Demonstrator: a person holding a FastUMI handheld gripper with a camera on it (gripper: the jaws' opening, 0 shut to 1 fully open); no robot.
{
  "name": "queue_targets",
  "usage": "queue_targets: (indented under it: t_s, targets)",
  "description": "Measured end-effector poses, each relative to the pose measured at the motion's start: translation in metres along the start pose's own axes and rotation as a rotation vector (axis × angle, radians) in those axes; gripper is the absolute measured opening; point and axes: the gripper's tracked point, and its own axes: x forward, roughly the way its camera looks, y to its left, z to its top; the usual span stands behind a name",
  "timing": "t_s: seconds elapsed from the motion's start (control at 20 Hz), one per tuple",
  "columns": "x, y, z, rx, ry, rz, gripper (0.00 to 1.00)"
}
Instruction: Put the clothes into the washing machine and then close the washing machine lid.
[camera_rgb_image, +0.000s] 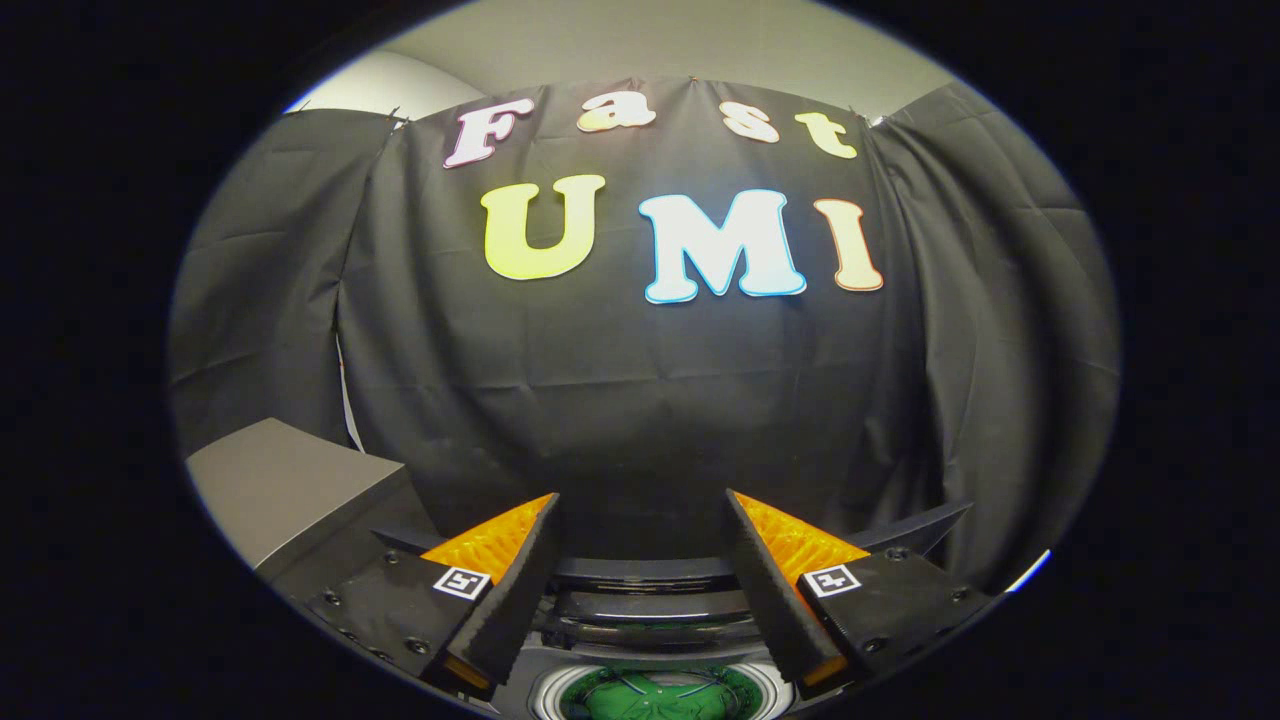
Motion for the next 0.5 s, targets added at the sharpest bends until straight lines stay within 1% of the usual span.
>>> queue_targets:
  t_s: [0.5]
  targets:
    - [-0.044,0.003,-0.018,-0.012,-0.051,0.001,0.98]
